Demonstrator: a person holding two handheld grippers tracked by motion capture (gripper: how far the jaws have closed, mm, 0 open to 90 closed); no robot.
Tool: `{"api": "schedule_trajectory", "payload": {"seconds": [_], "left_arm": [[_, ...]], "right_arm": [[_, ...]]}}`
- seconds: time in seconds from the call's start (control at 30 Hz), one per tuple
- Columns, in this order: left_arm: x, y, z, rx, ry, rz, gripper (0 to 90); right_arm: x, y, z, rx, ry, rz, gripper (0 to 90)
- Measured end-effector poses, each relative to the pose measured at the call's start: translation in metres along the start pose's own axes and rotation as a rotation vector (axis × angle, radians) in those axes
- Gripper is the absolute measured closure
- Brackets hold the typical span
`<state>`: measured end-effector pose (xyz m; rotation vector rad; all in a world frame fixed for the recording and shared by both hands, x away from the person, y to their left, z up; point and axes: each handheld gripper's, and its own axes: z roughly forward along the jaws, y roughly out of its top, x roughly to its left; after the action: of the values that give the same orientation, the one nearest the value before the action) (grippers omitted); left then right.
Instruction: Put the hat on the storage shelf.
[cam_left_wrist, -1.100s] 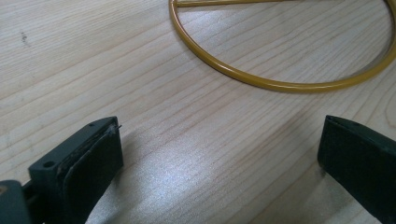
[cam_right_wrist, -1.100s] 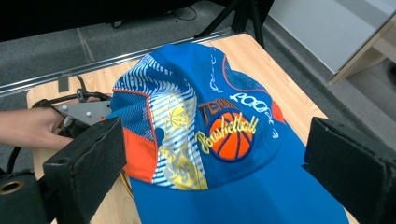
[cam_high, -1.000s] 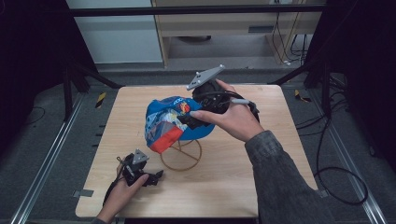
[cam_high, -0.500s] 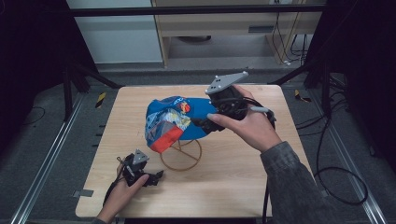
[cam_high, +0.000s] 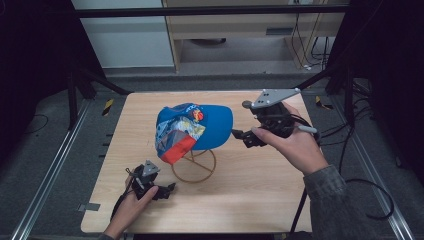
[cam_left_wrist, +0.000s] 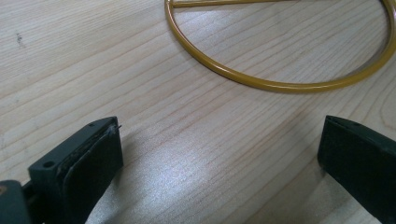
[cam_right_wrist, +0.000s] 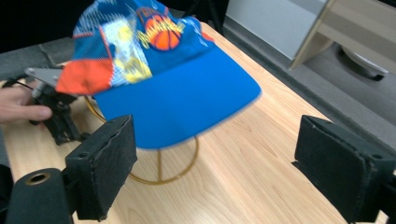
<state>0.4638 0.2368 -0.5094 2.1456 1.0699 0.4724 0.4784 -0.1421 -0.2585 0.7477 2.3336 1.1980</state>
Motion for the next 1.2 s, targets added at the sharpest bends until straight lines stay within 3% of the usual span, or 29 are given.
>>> {"api": "schedule_trajectory", "payload": {"seconds": [0.3,0.57,1.2], "left_arm": [[0.000,0.000,0.000,0.003,-0.001,0.000,0.0],[0.000,0.000,0.000,0.003,-0.001,0.000,0.0],[0.000,0.000,0.000,0.003,-0.002,0.000,0.0]], "right_arm": [[-0.013,-0.032,-0.009,-0.011,-0.055,0.020,16.1],[-0.021,-0.066,-0.003,0.018,-0.088,0.034,17.2],[-0.017,-0.137,0.020,0.064,-0.089,0.127,15.7]]}}
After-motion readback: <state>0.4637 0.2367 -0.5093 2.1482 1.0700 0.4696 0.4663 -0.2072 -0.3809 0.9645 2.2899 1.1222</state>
